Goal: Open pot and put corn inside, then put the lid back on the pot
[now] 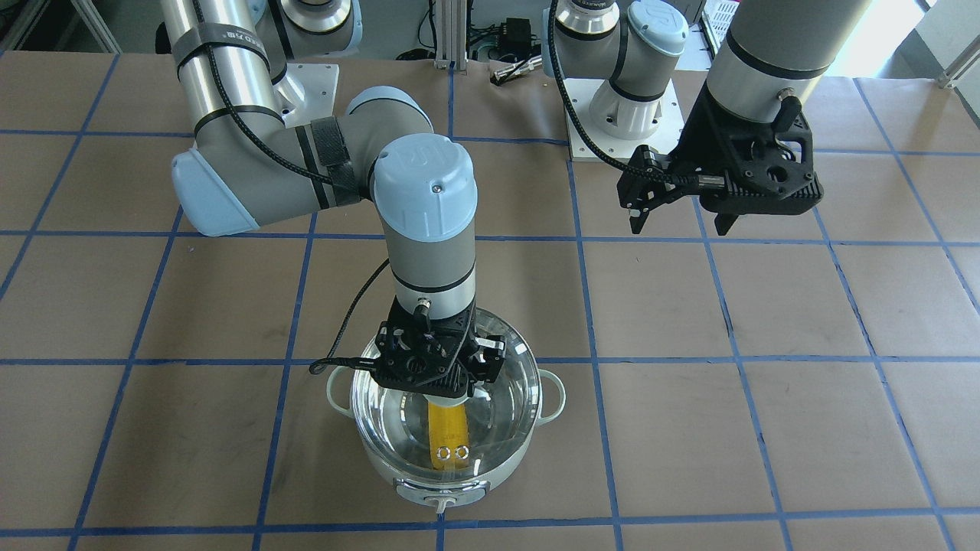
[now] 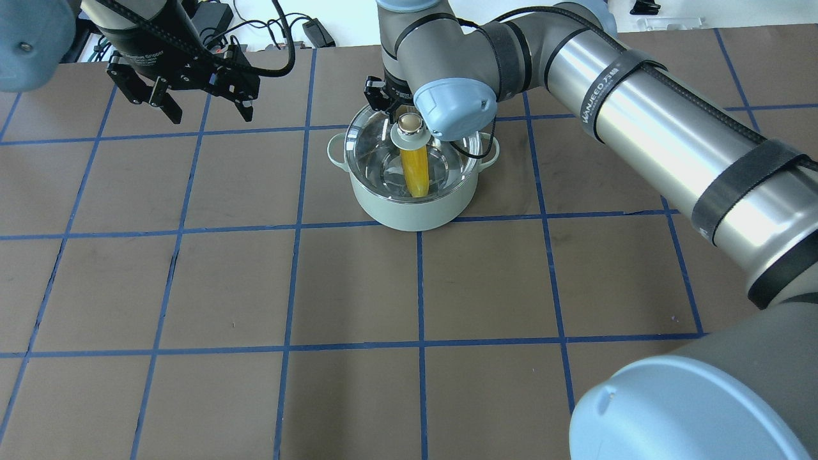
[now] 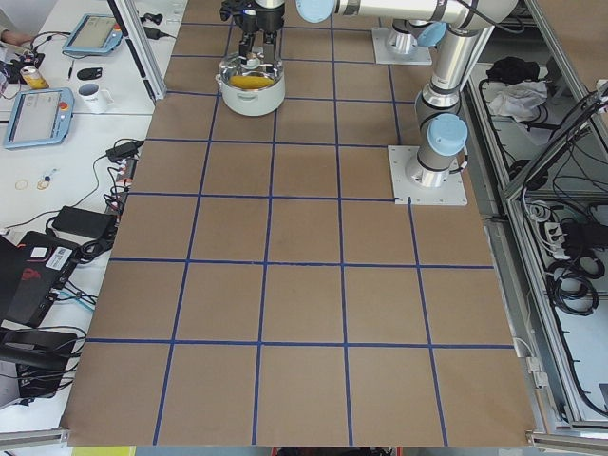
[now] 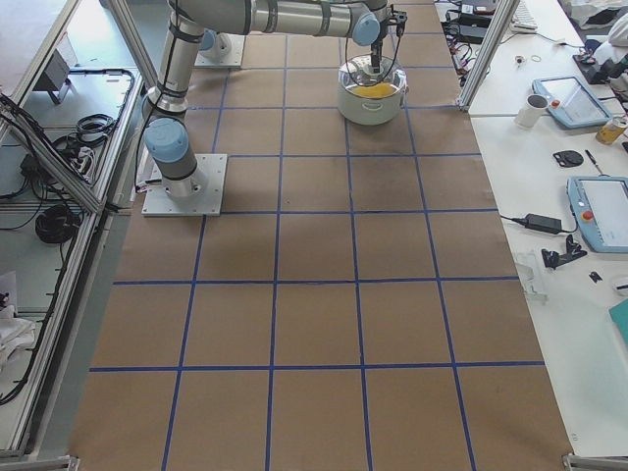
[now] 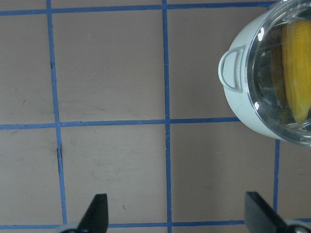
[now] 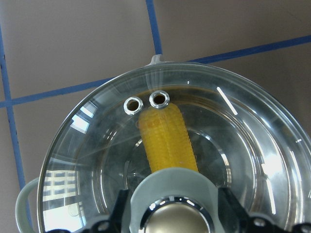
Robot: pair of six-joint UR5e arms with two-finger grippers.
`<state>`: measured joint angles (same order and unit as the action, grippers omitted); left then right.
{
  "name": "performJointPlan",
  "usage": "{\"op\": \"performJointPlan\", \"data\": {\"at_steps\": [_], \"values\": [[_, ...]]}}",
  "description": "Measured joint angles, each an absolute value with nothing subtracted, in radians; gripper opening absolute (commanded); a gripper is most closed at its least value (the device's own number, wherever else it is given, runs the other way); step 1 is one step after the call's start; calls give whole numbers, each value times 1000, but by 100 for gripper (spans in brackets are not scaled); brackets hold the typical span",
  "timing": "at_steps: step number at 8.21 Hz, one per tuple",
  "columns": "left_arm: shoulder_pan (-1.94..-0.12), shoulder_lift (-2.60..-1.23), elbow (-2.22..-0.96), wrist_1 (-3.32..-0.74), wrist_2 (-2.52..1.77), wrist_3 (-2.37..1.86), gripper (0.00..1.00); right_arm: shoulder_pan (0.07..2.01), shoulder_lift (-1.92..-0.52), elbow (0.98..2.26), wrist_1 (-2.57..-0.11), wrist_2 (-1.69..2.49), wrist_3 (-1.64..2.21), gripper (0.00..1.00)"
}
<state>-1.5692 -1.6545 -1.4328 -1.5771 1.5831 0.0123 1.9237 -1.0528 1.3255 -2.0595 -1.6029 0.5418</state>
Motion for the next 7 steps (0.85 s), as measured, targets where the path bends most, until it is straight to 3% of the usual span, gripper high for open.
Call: {"op": "performJointPlan", "data": {"at_steps": [4,7], "values": [[-1569,-1655,-1433,-1577,1583,12,100,1921,-1067,1326,-2062,-1601,512,100],[-1569,-1657,-1433,-1577,1583,12,100,1896,-1197,1398,-2042,-1606,493,100]]}}
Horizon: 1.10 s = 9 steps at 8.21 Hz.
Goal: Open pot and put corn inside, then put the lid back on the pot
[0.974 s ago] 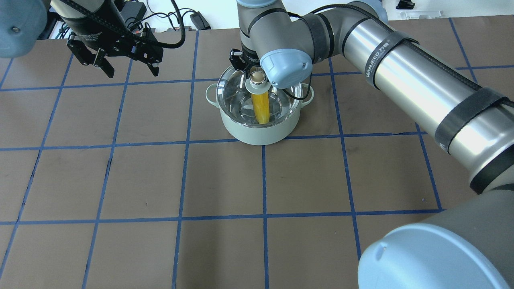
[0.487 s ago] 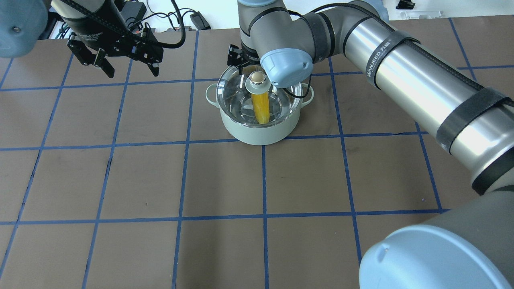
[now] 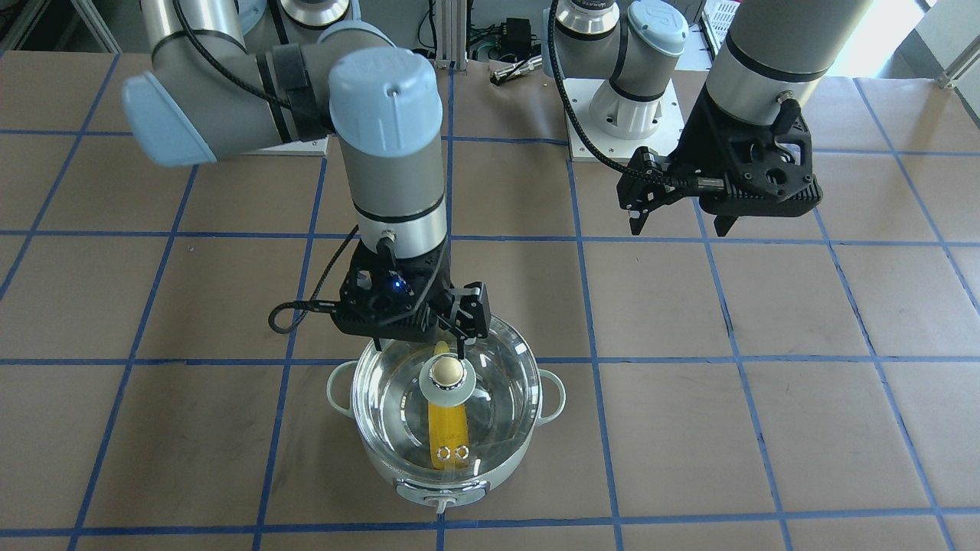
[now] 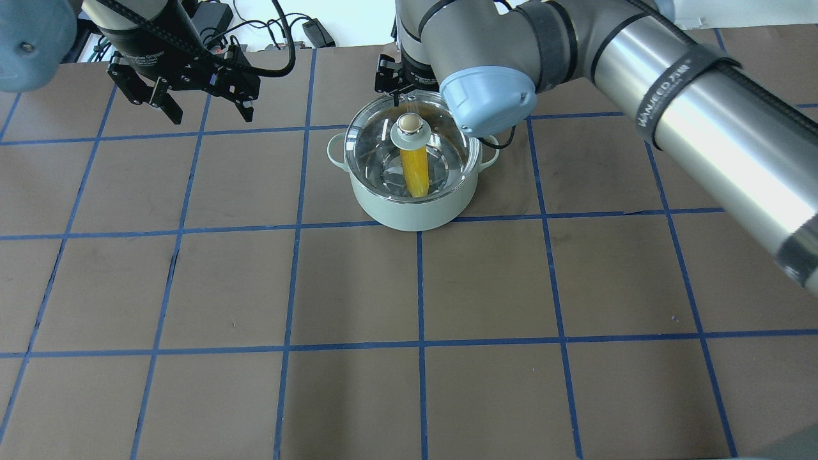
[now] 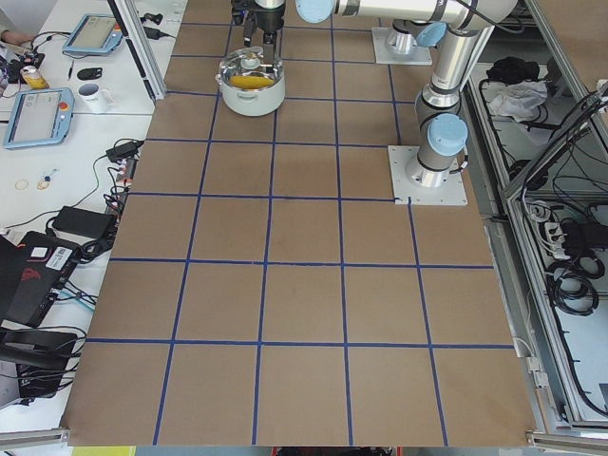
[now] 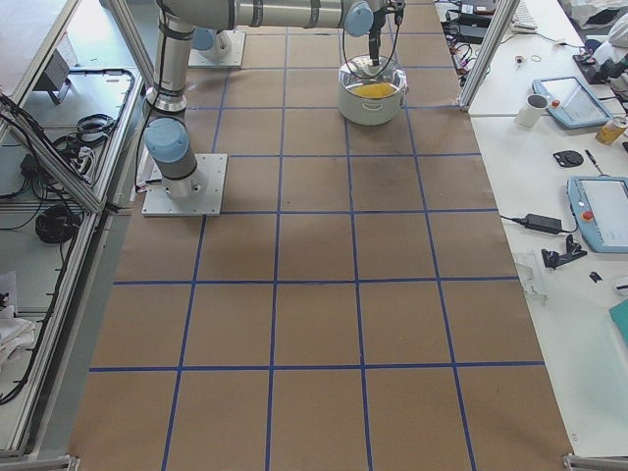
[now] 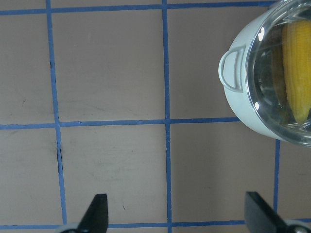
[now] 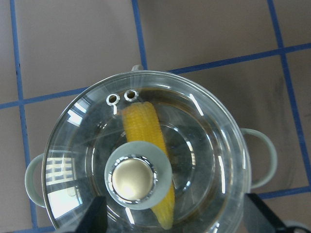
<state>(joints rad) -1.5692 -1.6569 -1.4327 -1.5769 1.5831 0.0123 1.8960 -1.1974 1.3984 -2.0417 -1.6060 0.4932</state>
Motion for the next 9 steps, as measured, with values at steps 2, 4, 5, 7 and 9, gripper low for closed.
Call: {"op": "performJointPlan", "data": {"at_steps": [2,4,5,7,9], "values": [[-1569,-1657,-1432,-1577,1583,12,100,1820,-1369,1493,-1978,-1599,428,100],[-1569,-1658,-1431,-1577,1583,12,100,1722,-1517,1521,-1828,-1585,318,100],[-1569,-1658,-1431,-1577,1583,12,100,1697,-1564,1525,-1762,-1578,289,100],[-1569,-1658,-1431,-1577,1583,12,100,1686,-1606,1531,-1692,-1561,272,100],[-1569,-1659,-1431,-1577,1583,12,100,1685,-1614,1533,-1661,-1548,264,100]]}}
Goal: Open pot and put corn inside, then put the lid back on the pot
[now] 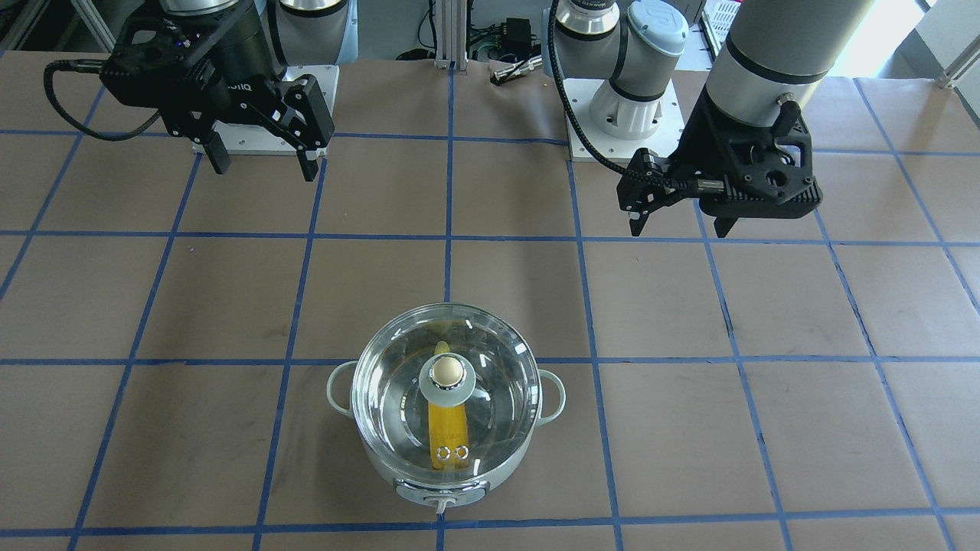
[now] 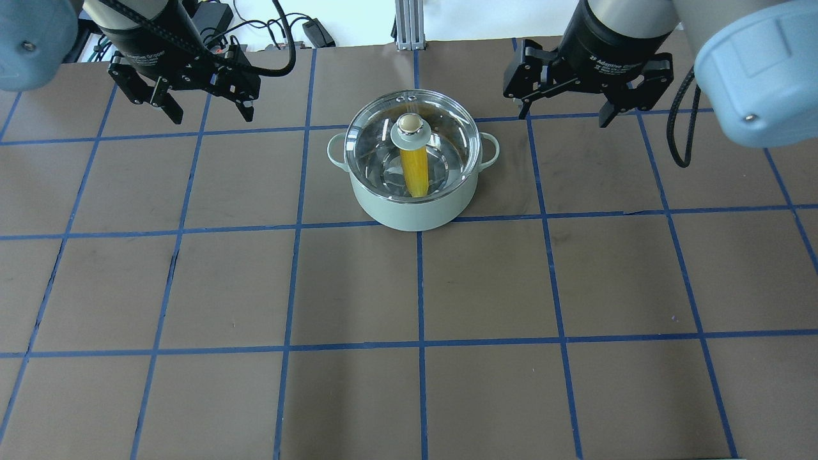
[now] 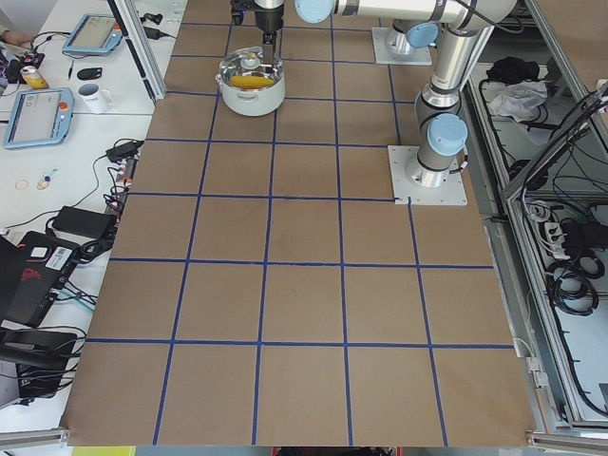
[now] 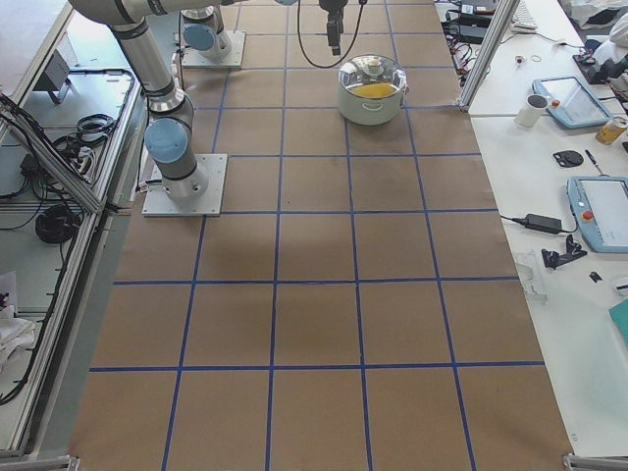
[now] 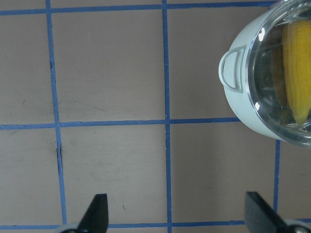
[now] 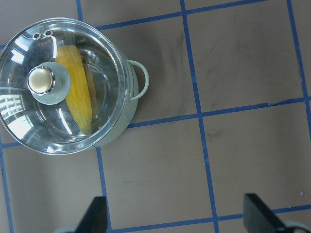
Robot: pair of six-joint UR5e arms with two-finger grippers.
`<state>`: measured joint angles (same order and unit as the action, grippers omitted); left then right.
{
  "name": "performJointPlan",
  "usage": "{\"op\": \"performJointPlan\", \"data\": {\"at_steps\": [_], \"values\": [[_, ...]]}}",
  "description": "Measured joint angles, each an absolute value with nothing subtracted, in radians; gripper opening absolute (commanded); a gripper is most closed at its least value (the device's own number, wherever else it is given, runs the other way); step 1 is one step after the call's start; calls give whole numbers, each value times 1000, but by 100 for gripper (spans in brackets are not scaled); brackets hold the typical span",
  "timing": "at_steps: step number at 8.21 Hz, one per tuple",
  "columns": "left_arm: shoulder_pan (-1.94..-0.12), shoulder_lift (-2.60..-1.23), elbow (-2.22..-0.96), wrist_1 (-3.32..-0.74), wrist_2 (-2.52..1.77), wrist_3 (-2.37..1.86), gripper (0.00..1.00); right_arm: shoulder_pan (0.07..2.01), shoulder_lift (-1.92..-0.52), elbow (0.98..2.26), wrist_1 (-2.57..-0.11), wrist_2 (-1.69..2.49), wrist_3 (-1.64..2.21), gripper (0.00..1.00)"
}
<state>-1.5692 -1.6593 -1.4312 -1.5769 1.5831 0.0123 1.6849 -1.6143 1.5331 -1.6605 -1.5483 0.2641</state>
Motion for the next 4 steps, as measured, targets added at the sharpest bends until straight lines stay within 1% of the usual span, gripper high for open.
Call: {"op": "performJointPlan", "data": {"at_steps": [4], "values": [[-1569,-1658,-1431,-1577,1583,12,100,1683,-1615,1535,-1652,-1546,262,100]]}}
